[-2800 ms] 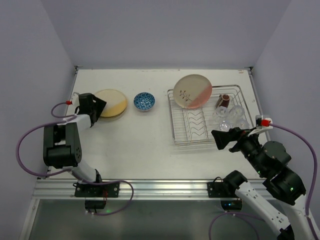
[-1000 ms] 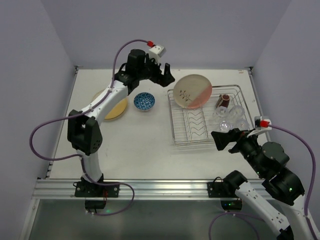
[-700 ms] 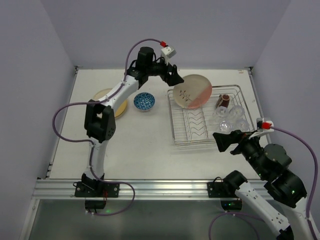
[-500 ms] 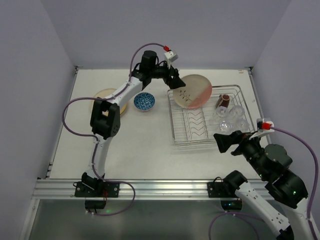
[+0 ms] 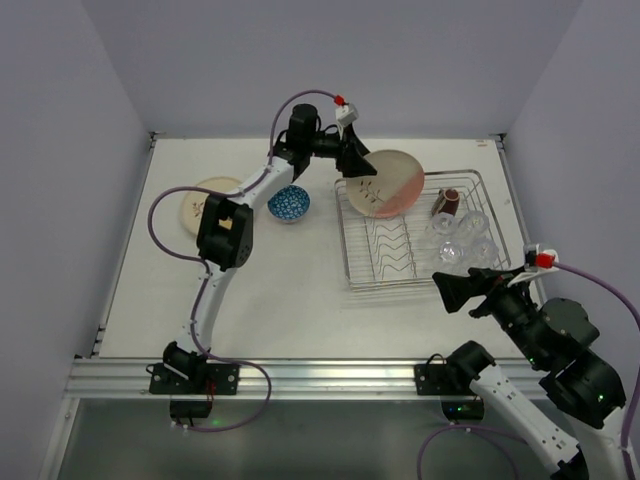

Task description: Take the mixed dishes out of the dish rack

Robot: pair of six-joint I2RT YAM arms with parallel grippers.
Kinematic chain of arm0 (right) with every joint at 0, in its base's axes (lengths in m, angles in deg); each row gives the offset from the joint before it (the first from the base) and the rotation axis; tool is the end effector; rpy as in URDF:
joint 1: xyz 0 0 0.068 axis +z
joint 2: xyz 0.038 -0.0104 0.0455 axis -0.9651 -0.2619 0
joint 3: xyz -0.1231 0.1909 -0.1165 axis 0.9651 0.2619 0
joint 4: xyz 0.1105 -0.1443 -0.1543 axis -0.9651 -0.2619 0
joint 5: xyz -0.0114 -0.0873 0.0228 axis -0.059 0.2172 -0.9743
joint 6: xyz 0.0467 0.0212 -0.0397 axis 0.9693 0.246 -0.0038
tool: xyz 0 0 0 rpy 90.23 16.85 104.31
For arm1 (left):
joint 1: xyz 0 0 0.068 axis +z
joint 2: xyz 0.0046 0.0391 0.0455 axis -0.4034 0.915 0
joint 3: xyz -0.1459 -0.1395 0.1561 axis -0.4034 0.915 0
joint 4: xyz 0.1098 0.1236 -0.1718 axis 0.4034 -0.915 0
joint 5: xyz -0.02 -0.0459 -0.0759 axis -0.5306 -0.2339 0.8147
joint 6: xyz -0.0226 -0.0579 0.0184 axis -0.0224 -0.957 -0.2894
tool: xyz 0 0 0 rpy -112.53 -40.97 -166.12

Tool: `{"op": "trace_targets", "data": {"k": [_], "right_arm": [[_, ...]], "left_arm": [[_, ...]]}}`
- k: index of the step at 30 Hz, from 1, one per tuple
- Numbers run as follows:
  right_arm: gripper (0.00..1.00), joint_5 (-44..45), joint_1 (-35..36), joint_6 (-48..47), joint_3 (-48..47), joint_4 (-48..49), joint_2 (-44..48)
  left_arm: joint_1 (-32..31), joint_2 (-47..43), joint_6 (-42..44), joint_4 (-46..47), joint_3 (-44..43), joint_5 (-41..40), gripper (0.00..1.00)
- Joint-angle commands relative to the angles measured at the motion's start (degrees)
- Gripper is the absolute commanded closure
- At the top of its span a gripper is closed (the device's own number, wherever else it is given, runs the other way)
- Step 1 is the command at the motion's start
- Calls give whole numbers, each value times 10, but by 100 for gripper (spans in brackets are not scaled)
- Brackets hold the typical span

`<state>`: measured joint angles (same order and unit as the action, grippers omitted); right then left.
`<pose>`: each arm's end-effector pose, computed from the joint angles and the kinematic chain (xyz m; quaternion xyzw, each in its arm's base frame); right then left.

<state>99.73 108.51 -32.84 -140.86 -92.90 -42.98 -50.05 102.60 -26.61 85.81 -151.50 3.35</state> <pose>0.0339 0.0114 0.3463 0.0191 0.7538 0.2708 0.5984 0.4617 -0.2782 0.2484 0.4191 0.6021 -0.5578 0.3880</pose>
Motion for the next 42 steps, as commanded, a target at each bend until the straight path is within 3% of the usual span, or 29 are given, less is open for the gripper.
{"op": "trace_targets", "data": {"k": [1,8,19,24,29,34,42], "right_arm": [[1,-12,-1,-12,-21,-5,7],[1,-14,-1,-14,-21,-10,10],[1,-15,-1,-17,-15,-13,13],[1,-16,-1,-19,-14,-14,14],[1,-16,-1,-21,-15,-15,14],[1,-16,-1,-23,-14,-14,12],[1,-16,-1,-26,-8,-9,8]], "left_arm": [[3,10,-40,53,-26,46,29],[3,18,-40,62,-20,61,64],[1,9,-14,54,3,68,66],[-12,-2,98,-43,7,1,66],[-21,-5,144,-72,9,-59,76],[-21,-14,146,-71,9,-66,100],[-21,-35,148,-64,10,-28,100]]}}
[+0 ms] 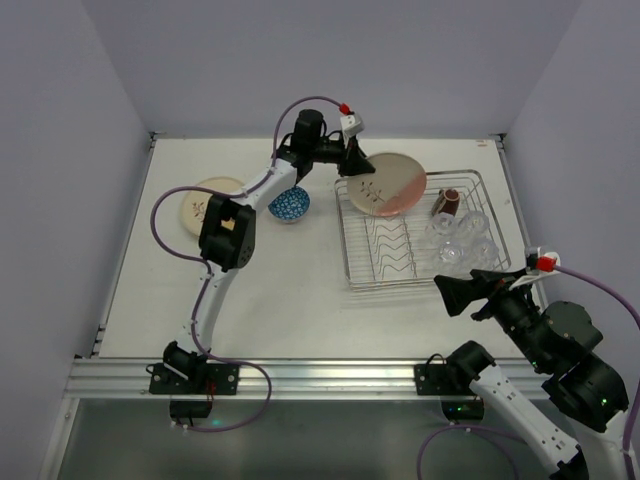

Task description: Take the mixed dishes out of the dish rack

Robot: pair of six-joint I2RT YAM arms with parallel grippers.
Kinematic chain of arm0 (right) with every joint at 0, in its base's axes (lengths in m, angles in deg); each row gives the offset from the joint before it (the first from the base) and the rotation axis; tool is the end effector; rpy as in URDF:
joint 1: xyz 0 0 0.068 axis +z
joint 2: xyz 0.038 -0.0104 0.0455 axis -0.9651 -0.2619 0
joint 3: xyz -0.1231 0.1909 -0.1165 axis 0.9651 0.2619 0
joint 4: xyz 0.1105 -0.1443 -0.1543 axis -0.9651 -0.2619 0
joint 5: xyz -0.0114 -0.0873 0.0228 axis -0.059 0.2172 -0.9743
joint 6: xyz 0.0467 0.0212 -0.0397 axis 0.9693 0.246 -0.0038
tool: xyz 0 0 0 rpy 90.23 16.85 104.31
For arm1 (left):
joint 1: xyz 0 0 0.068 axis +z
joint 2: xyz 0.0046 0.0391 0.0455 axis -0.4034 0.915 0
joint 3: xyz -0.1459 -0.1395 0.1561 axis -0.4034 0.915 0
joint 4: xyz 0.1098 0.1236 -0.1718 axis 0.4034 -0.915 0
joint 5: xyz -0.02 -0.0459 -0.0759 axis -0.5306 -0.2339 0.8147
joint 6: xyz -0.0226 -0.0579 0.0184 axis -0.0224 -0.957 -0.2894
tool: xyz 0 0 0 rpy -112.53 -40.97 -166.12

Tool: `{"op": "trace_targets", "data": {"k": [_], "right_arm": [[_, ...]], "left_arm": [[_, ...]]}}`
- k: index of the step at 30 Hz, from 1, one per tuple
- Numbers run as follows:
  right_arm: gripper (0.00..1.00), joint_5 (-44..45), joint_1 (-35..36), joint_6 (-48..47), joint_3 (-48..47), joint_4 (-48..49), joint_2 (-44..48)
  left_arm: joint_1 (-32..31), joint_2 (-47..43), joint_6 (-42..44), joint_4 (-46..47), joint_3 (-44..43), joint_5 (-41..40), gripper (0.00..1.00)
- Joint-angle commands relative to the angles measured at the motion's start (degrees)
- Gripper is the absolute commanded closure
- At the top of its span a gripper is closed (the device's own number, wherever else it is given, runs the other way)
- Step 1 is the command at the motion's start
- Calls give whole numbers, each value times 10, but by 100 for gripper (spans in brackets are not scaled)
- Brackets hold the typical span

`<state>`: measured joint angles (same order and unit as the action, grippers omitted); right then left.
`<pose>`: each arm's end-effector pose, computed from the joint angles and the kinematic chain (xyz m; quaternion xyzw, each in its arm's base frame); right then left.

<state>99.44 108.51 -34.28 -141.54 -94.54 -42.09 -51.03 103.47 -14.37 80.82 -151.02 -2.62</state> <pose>0.0287 0.0082 0.3459 0.0079 0.7545 0.2647 0.6006 0.4618 -0.2857 0.2284 0.4495 0.6107 -0.4948 0.4245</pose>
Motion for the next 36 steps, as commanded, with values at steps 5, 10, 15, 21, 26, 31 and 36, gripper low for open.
{"op": "trace_targets", "data": {"k": [5,10,15,21,26,31,36], "right_arm": [[1,-8,-2,-13,-2,8,2],[1,-5,-2,-15,-1,10,5],[1,-9,0,-16,-4,10,2],[1,-11,-1,-16,-6,12,2],[1,-13,-1,-13,-6,13,3],[1,-12,-1,-13,-11,9,4],[1,-11,-2,-13,-11,8,4]], "left_arm": [[-11,-68,32,18,7,27,100],[-11,-104,25,41,13,-1,100],[-11,-143,12,70,28,-2,100],[-12,-188,-28,116,64,-15,100],[-18,-207,-42,129,69,-20,100],[-19,-227,-85,166,78,-39,100],[-18,-268,-120,189,101,-120,100]]}}
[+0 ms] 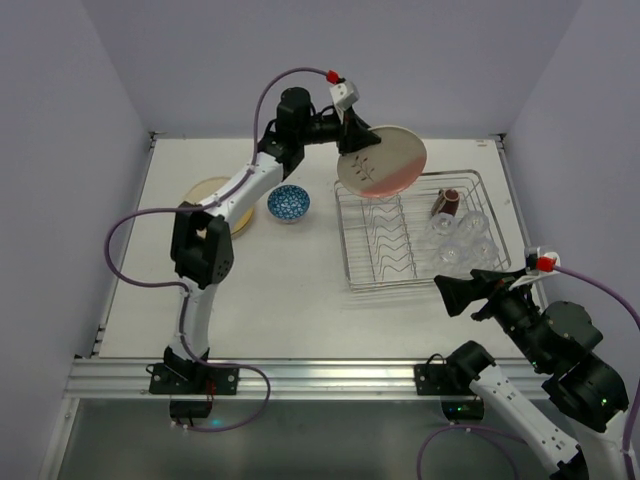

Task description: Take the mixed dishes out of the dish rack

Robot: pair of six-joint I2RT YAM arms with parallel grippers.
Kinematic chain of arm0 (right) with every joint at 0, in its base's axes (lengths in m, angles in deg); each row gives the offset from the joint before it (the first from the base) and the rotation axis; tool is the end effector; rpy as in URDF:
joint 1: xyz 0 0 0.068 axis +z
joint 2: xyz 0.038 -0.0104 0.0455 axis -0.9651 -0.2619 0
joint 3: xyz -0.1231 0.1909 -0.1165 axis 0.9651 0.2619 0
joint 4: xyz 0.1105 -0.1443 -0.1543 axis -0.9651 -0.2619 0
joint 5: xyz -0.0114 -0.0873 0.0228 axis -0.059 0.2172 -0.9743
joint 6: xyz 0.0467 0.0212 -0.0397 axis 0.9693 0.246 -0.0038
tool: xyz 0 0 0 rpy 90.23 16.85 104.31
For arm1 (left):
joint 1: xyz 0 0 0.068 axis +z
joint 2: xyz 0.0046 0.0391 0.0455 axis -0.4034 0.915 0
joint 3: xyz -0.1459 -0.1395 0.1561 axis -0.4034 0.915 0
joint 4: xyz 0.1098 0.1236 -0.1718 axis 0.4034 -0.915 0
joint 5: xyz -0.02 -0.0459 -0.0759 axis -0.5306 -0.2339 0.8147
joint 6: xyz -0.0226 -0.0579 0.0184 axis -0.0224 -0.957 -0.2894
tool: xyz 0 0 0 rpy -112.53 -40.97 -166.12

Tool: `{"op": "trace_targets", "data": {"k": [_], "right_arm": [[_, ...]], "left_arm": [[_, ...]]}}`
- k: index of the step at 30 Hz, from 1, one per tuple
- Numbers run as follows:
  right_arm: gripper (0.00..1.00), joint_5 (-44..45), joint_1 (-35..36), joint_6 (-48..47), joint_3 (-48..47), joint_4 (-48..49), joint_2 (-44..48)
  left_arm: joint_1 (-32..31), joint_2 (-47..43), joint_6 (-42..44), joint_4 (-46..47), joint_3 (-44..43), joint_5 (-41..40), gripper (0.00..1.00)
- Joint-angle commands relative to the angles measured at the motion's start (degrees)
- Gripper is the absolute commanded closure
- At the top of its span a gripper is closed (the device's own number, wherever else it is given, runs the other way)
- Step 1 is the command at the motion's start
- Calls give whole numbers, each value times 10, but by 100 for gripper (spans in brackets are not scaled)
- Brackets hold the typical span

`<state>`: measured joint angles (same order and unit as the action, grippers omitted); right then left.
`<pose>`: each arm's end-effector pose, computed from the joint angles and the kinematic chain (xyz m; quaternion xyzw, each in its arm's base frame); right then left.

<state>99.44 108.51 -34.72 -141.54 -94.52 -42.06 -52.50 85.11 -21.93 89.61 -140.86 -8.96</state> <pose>0.0286 0.0082 0.3460 0.0051 0.7542 0.2626 0.6018 0.4123 -0.2707 0.3449 0.4218 0.5636 -0.4845 0.5193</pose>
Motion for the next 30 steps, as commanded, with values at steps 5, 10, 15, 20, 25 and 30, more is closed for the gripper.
{"op": "trace_targets", "data": {"k": [5,10,15,20,25,30], "right_arm": [[1,-10,-1,-8,-7,12,4],[1,-12,-1,-6,-4,14,5],[1,-14,-1,-5,0,17,8],[1,-21,-1,1,5,26,9],[1,-28,-1,4,18,37,12],[1,-42,0,8,27,57,2]], "left_arm": [[-2,-161,-94,130,70,-213,100],[36,-222,-212,159,156,-324,100],[99,-330,-353,112,287,-461,100],[172,-467,-440,65,461,-628,100],[245,-605,-521,39,609,-710,100],[339,-639,-601,50,712,-682,100]]}}
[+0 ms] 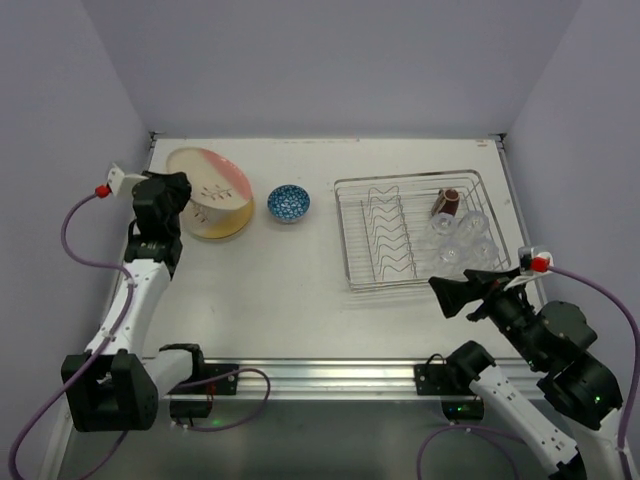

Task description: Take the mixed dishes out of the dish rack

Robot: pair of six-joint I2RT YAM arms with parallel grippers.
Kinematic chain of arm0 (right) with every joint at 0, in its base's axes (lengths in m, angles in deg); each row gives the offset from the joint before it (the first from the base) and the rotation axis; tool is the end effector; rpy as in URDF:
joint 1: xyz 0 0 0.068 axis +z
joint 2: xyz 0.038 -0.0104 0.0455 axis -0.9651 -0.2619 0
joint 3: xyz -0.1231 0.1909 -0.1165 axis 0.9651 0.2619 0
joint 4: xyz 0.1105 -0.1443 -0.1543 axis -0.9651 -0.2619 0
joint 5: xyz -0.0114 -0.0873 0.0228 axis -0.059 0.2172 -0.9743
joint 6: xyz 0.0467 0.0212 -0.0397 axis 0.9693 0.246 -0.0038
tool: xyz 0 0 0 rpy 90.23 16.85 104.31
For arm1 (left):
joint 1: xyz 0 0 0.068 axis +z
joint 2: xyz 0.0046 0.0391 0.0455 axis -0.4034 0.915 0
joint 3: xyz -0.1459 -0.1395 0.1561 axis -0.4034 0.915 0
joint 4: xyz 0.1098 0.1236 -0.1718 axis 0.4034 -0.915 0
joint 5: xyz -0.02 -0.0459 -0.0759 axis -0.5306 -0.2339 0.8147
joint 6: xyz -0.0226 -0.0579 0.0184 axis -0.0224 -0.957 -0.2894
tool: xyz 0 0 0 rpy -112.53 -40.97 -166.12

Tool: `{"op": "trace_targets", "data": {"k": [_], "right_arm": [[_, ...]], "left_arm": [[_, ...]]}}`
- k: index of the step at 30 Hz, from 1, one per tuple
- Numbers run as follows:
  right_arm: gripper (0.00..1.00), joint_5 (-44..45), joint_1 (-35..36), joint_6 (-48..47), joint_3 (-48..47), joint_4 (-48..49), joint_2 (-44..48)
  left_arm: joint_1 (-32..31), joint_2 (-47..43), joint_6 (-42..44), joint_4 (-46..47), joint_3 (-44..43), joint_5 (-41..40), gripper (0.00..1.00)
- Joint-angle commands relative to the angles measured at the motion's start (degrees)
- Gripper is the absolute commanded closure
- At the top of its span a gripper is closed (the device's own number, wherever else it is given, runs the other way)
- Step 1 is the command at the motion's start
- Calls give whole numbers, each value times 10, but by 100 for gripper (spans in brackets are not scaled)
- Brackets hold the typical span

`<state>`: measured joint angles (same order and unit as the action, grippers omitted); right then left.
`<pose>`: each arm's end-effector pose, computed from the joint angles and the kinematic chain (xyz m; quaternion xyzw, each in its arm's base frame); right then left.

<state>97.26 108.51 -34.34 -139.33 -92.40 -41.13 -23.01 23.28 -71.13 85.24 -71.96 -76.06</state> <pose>0.0308 0.0119 0.3410 -0.0042 0.7497 0.2805 0.5993 0.2560 0.0174 0.3087 -0.4406 0.6281 -0.1983 0.6099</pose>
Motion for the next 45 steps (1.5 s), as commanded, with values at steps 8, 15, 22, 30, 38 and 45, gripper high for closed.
{"op": "trace_targets", "data": {"k": [8,15,22,30,38,45], "right_arm": [[1,-26,-1,11,24,49,-4],[1,-24,-1,12,27,51,-6],[1,-23,-1,12,30,50,-5],[1,-14,-1,16,21,40,4],[1,-10,-1,20,25,41,6],[1,-15,-1,24,32,51,6]], "left_arm": [[111,46,-156,296,135,95,100],[118,106,-150,387,158,110,100],[128,154,-152,413,173,118,100],[129,209,-157,428,164,134,100],[128,238,-120,404,158,118,74],[126,244,-72,293,109,99,44]]}}
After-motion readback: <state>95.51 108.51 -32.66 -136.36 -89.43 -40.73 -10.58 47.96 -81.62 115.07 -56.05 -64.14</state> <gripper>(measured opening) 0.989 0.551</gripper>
